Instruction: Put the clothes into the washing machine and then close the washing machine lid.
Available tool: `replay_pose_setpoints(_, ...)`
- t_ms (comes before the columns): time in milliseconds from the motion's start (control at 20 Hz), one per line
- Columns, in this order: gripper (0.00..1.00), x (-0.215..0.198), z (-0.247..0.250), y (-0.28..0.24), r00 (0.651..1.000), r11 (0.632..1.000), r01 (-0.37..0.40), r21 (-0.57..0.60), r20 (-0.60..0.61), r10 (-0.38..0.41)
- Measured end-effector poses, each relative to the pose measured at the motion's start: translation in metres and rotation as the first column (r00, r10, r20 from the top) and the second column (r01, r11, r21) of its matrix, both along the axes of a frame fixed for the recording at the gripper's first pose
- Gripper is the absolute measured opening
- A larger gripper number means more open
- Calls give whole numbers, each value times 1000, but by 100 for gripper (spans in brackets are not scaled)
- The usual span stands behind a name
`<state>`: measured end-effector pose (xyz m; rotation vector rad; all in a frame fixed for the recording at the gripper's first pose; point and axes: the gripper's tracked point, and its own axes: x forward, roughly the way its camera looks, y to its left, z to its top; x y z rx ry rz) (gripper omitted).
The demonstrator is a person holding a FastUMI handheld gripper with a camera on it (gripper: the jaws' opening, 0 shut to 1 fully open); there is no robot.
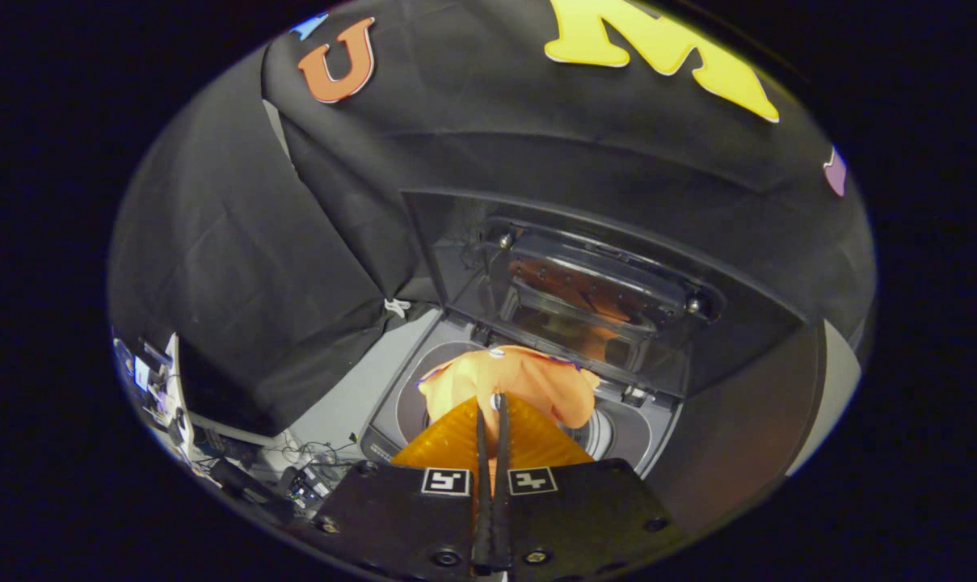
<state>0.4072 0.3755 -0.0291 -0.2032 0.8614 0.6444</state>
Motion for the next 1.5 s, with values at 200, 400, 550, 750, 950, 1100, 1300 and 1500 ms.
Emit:
replay_pose_setpoints(200, 4, 3, -15, 3, 1000, 1000, 5, -9, -20, -5)
replay_pose_setpoints(400, 4, 7, -31, 5, 999, 1000, 15, -15, -33, -15)
replay_pose_setpoints(550, 4, 10, -47, 5, 999, 999, 25, -25, -45, -27)
replay_pose_setpoints(750, 4, 12, -72, 3, 997, 998, 44, -45, -69, -47)
replay_pose_setpoints(950, 4, 13, -99, -4, 991, 995, 82, -64, -102, -89)
replay_pose_setpoints(1100, 4, 16, -117, -7, 987, 992, 105, -73, -113, -113)
replay_pose_setpoints(1300, 4, 19, -135, -8, 978, 987, 147, -70, -140, -156)
replay_pose_setpoints(1500, 4, 23, -150, -10, 972, 980, 174, -90, -144, -186)
